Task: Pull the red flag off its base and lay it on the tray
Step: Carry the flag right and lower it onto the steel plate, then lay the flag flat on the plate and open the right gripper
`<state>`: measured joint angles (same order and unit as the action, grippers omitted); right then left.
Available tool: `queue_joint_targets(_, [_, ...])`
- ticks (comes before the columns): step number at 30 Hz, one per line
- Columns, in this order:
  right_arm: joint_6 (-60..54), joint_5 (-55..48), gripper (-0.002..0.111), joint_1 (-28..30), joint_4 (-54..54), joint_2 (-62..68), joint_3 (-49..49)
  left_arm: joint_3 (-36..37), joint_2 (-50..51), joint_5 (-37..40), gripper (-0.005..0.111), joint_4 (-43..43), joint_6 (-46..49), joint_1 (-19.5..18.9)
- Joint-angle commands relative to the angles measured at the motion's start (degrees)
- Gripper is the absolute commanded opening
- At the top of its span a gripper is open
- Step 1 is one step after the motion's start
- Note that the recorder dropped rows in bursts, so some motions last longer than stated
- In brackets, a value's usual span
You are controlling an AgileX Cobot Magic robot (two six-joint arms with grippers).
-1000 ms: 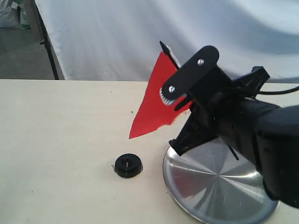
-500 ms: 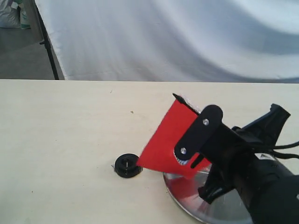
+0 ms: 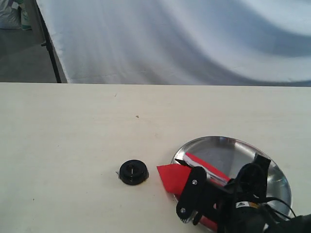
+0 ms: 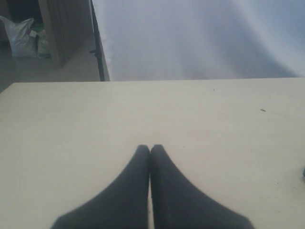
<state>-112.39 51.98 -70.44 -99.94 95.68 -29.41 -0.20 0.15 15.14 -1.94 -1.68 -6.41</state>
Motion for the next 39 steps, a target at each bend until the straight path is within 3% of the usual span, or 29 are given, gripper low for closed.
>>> queue_joint_targets(1, [1.0,1.2,0.000,0.0,0.0,4.5,0.2,0.2,-0.2,-0.3,0.000,0.3,-0.1,0.3])
queue_joint_targets(8, [6.2,3.3,0.000,0.0,3.3,5.9,0.2,0.2,-0.2,-0.3,0.000,0.3,-0.1,0.3])
queue_joint_targets(19, [12.2,1.0,0.000,3.4,21.2,6.5,0.2,0.2,-0.2,-0.3,0.000,0.3,-0.1,0.3])
queue_joint_targets(25, [12.6,-0.1,0.000,7.1,21.5,7.4,0.2,0.2,-0.2,-0.3,0.000,0.3,-0.1,0.3])
queue_joint_targets(39, [13.7,0.2,0.000,7.1,22.7,7.4,0.2,0.2,-0.2,-0.3,0.000,0.3,-0.1,0.3])
